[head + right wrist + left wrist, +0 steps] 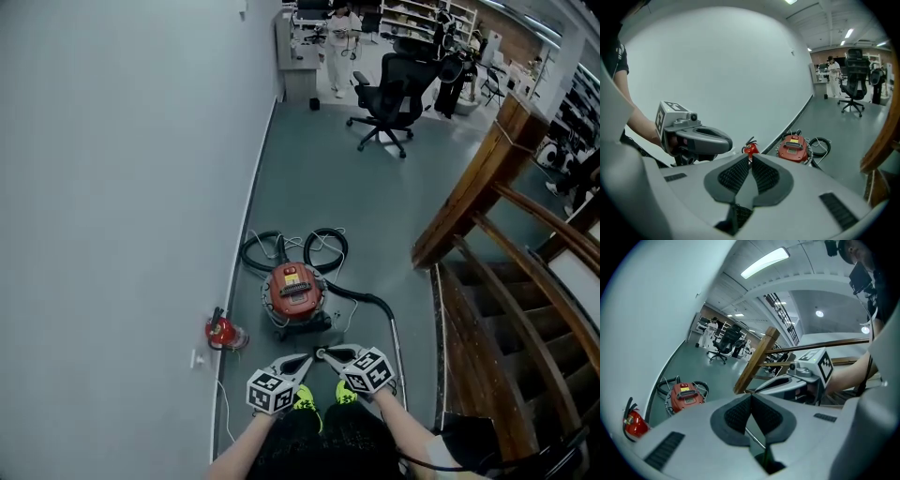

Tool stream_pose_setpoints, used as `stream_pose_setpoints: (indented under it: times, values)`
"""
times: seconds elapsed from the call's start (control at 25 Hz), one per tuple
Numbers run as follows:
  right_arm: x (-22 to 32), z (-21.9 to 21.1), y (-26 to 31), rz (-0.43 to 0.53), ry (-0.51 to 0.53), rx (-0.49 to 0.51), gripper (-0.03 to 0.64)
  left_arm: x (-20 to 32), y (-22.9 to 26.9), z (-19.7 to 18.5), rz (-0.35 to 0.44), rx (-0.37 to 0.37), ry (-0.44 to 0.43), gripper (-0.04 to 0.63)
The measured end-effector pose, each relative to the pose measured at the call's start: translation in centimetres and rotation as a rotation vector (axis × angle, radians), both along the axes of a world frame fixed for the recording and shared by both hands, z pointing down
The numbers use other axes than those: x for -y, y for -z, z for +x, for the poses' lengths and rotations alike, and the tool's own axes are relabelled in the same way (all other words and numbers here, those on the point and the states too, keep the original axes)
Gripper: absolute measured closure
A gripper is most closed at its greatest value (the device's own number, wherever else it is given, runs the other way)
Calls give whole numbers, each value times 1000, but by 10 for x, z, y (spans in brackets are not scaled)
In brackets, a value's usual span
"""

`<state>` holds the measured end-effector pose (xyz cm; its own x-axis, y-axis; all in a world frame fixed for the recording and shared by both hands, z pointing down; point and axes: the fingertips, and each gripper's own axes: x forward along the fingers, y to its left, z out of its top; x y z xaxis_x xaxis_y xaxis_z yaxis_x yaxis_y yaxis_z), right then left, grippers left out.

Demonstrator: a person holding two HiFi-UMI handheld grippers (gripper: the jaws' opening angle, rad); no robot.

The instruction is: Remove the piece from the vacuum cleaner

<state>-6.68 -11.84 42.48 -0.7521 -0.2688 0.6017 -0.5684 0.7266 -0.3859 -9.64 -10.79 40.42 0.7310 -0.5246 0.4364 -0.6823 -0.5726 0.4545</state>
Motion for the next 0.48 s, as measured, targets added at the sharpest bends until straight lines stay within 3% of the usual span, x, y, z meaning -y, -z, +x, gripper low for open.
stream_pose_setpoints:
  times: [0.48]
  values:
    - [-52, 12, 15, 6, 66, 31, 582, -30, 27, 7, 49, -16, 95, 584]
